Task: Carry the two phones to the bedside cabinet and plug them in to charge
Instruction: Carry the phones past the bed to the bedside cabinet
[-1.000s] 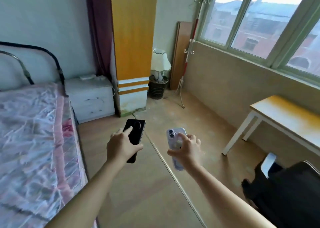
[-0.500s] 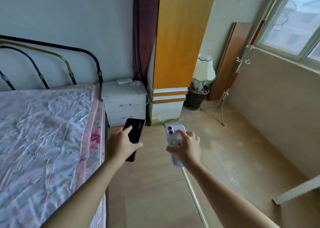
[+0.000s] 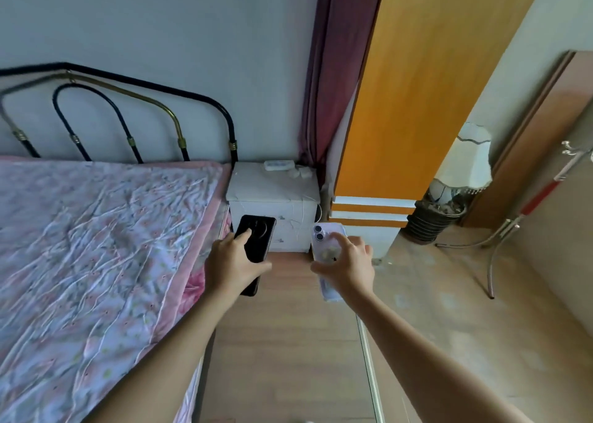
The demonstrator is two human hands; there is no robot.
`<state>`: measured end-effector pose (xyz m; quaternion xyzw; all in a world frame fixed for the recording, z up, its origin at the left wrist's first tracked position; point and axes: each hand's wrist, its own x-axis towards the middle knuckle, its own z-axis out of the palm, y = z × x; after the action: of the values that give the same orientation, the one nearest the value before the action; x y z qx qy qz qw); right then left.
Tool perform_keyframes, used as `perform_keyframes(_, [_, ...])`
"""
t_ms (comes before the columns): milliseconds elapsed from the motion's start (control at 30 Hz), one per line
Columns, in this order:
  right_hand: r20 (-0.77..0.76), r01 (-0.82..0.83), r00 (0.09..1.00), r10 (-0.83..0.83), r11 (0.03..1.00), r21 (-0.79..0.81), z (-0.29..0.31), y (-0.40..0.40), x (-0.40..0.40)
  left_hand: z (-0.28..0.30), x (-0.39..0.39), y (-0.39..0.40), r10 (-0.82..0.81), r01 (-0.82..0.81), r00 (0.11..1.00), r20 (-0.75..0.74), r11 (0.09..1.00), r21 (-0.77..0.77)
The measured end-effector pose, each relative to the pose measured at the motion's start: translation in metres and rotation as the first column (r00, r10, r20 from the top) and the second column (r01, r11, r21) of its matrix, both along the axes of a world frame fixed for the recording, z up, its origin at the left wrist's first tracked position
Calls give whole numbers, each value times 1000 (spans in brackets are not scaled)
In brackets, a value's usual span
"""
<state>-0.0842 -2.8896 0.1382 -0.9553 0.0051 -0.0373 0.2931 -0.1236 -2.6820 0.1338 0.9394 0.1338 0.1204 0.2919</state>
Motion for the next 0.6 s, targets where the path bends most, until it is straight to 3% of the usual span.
perform_keyframes(367, [-28, -141, 990, 141, 990, -2, -15, 46, 210, -18, 179, 44, 143, -144, 990, -12, 989, -28])
perform_keyframes(600, [-90, -149, 985, 146, 988, -27, -41, 97, 343, -44, 312, 90, 184, -189, 980, -71, 980, -67])
